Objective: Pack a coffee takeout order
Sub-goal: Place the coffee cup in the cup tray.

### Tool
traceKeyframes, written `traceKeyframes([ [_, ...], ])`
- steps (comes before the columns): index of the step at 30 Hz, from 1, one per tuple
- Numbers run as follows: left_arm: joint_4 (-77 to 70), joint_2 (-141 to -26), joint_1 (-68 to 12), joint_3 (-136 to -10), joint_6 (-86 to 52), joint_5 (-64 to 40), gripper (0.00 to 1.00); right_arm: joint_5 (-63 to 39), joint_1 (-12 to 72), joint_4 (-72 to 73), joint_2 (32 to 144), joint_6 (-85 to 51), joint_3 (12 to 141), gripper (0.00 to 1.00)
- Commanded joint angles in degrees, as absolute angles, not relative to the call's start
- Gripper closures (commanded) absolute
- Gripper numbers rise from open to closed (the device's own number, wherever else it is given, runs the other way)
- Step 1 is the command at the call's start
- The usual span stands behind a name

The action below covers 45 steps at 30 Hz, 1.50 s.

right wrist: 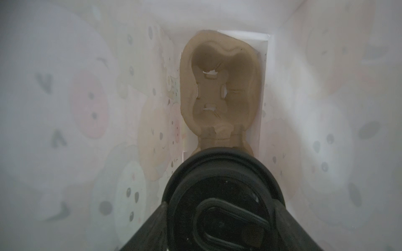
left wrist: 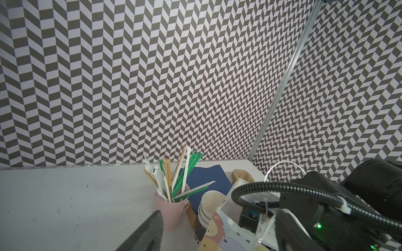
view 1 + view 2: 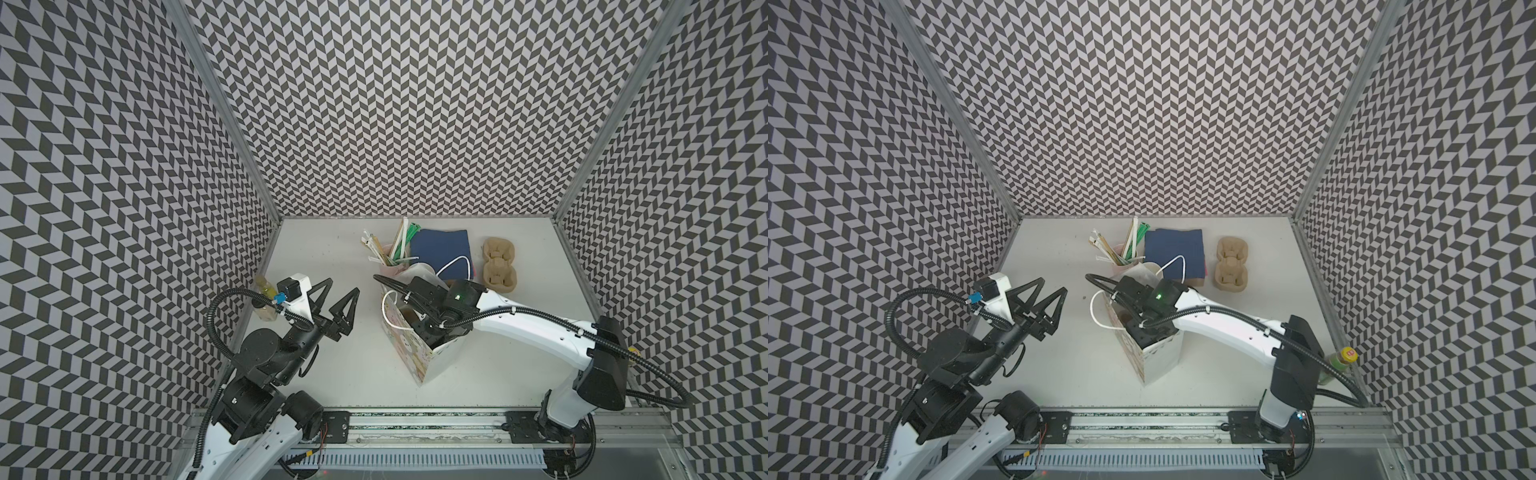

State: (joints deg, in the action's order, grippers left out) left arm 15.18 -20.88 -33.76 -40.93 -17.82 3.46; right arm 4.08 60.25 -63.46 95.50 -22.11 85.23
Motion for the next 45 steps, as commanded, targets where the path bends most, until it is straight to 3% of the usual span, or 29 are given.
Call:
traceKeyframes([
  [1, 16.2, -20.7, -34.0, -40.4, -17.4, 4.2, 0.19, 4.4, 60.5, -66.3, 97.6, -22.5, 85.5, 0.29],
  [36, 16.3, -20.3, -34.1, -40.4, -17.4, 4.4, 0.19, 3.8, 60.6, -63.2, 97.0, -22.7, 79.6, 0.30],
  [45, 16.3, -20.3, -34.1, -40.4, -17.4, 4.6, 0.19, 5.4, 60.6, -67.1, 98.5, -22.5, 86.0, 0.29],
])
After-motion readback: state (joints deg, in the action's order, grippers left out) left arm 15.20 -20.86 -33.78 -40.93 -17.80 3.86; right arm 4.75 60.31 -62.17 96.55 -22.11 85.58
